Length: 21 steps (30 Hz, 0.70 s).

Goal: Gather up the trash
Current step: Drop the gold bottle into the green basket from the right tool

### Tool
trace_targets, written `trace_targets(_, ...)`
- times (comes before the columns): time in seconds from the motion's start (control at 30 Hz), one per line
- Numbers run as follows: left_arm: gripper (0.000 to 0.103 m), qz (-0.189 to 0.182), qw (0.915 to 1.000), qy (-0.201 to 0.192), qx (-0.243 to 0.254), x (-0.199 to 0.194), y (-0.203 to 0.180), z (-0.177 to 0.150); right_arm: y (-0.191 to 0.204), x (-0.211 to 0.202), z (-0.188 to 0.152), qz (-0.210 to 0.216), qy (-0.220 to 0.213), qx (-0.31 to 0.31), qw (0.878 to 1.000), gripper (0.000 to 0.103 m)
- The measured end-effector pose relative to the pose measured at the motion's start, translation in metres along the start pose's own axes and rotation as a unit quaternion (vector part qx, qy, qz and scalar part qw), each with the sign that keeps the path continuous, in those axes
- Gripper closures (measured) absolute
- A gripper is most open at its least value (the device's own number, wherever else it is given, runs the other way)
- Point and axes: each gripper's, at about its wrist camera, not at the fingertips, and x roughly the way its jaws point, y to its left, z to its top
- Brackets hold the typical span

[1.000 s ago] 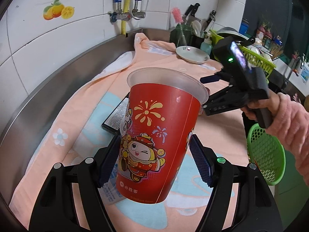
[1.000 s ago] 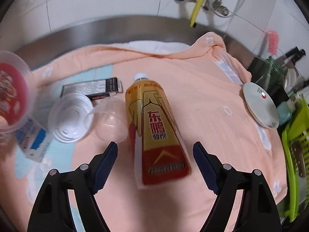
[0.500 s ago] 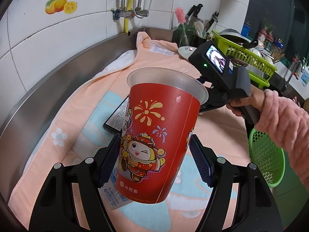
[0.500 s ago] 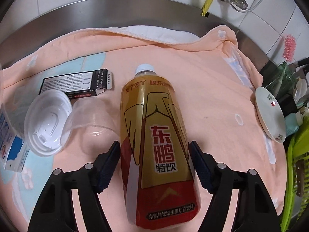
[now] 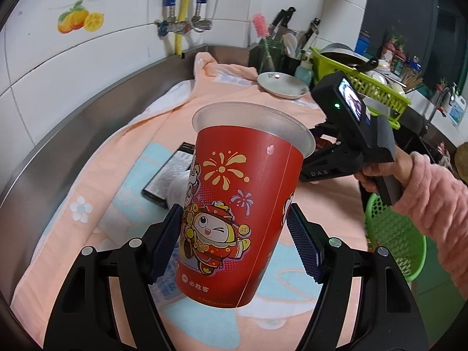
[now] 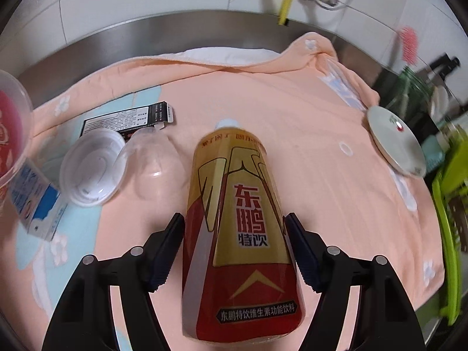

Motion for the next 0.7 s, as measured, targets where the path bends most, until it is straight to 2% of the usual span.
trace_targets(0.3,0.032,-0.025,0.9993,0.005,0.027,0.001,-0.045,-0.004,-0.016,-0.054,-0.065,-0.006,-0.022,0.046,0.999,0.036)
trace_targets(0.7,0.032,-0.073,0.9945,0.018,0.073,0.010,-0.119,-0.014,-0.046,-0.156,-0.196,-0.048,-0.059,0.126,0.989,0.036)
